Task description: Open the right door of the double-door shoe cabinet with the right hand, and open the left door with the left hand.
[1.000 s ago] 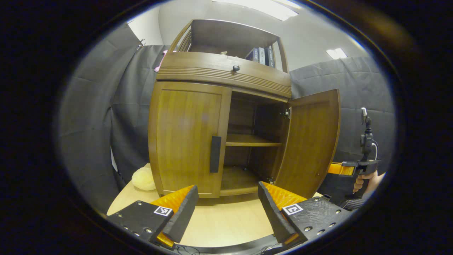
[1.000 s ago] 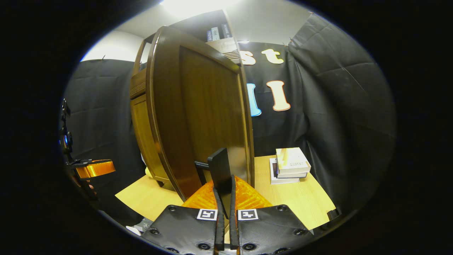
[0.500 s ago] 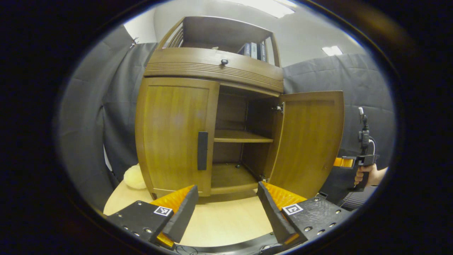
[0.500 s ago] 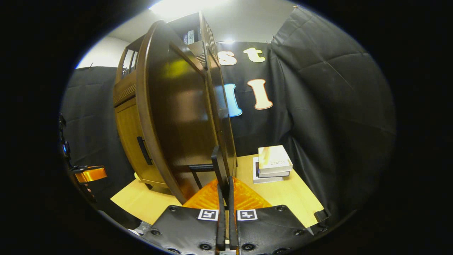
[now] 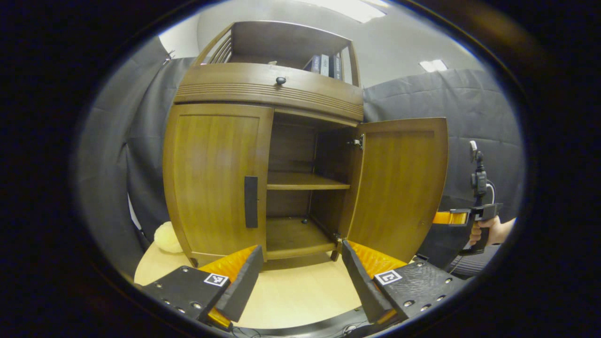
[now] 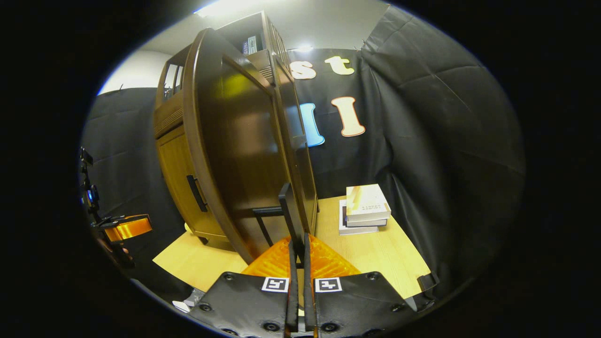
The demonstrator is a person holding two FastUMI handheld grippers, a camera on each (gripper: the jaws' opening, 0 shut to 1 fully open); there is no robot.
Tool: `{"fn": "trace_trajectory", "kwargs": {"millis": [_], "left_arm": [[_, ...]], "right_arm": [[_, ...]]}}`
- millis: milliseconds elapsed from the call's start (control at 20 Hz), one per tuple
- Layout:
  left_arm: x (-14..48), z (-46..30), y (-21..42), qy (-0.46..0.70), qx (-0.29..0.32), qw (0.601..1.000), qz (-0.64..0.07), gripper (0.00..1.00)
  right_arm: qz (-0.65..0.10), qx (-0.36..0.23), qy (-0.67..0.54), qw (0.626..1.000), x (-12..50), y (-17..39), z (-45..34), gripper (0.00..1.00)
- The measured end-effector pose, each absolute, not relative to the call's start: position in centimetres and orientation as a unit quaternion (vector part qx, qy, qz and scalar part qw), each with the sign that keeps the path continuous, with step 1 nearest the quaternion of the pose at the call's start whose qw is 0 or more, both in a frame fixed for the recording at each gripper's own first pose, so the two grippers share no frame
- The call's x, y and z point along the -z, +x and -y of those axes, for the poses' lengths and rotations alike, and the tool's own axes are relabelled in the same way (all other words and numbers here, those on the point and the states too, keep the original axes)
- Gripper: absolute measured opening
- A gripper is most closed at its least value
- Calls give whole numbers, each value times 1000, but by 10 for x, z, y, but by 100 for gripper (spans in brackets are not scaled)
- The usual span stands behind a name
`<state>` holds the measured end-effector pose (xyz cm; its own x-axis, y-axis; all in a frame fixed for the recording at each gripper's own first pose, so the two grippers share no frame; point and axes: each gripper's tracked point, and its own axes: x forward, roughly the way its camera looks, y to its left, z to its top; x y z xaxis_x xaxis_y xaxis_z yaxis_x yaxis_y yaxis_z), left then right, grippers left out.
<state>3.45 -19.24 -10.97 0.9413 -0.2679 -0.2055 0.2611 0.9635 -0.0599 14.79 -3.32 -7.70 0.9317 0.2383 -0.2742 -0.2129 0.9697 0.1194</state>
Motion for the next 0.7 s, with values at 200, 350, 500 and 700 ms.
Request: {"fn": "trace_trajectory", "kwargs": {"millis": [200, 350, 500, 700], "left_arm": [[119, 183, 28, -27, 130, 985, -114, 99], [115, 166, 29, -35, 117, 987, -108, 99], [118, 148, 32, -46, 101, 988, -108, 99], [114, 123, 35, -61, 75, 990, -104, 99]], "right_arm": [[-167, -76, 30, 983, 90, 121, 48, 6], [-181, -53, 13, 982, 95, 87, 48, 0], [-166, -47, 2, 985, 82, 70, 27, 0], [-130, -65, 22, 989, 59, 78, -26, 0]]}}
